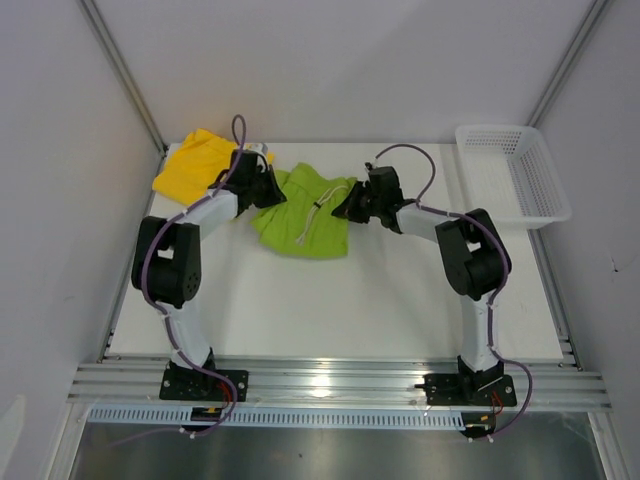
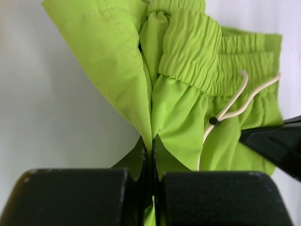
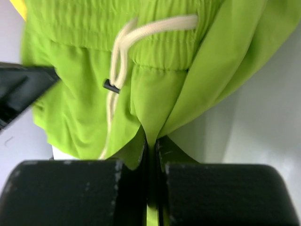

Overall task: Fold and stack the shorts
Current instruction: Neatly place the folded shorts to the corner

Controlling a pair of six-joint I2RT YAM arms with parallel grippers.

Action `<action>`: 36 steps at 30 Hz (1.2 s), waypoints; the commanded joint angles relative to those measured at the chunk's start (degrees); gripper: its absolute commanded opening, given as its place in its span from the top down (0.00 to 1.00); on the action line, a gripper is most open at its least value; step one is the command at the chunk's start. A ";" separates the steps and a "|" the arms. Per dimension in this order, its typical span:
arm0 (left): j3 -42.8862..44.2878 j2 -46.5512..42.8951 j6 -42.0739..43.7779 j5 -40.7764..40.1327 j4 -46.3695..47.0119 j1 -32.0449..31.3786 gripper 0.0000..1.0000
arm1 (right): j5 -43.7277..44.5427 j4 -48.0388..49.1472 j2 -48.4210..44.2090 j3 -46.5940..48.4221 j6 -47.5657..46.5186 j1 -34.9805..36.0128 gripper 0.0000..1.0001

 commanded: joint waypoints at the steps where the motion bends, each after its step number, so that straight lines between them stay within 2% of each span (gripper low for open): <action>1: 7.75 0.63 3.45 -1.15 -5.51 5.30 1.00 | 2.79 3.61 4.07 7.86 2.69 2.42 1.00; 6: 19.78 4.31 5.21 1.91 -11.65 9.53 1.00 | 4.90 9.30 10.40 19.19 5.84 5.24 1.00; 7: 25.37 6.75 5.47 2.18 -12.89 10.93 1.00 | 5.09 10.37 12.85 20.79 6.55 5.59 1.00; 10: 29.64 11.06 5.04 3.23 -15.53 13.83 1.00 | 5.26 13.45 17.51 28.78 9.27 6.64 1.00; 15: 48.94 19.24 4.07 3.68 -20.27 17.44 1.00 | 7.72 23.28 27.89 38.80 14.73 8.58 1.00; 18: 55.11 23.91 2.76 5.08 -22.66 19.90 1.00 | 10.18 27.58 34.90 46.97 19.90 9.90 1.00; 22: 54.87 25.59 -1.72 11.31 -17.84 24.82 1.00 | 15.70 31.82 43.53 59.52 27.03 12.00 1.00; 24: 55.40 26.72 -2.52 12.99 -17.47 25.97 1.00 | 17.47 32.35 47.04 62.71 28.09 12.97 1.00; 29: 56.63 27.87 -3.05 14.66 -16.60 27.20 1.00 | 22.73 33.23 47.94 64.22 27.04 15.17 1.00; 36: 62.07 30.33 -5.51 17.29 -16.68 28.96 1.00 | 25.12 33.41 47.94 65.36 29.06 16.05 1.00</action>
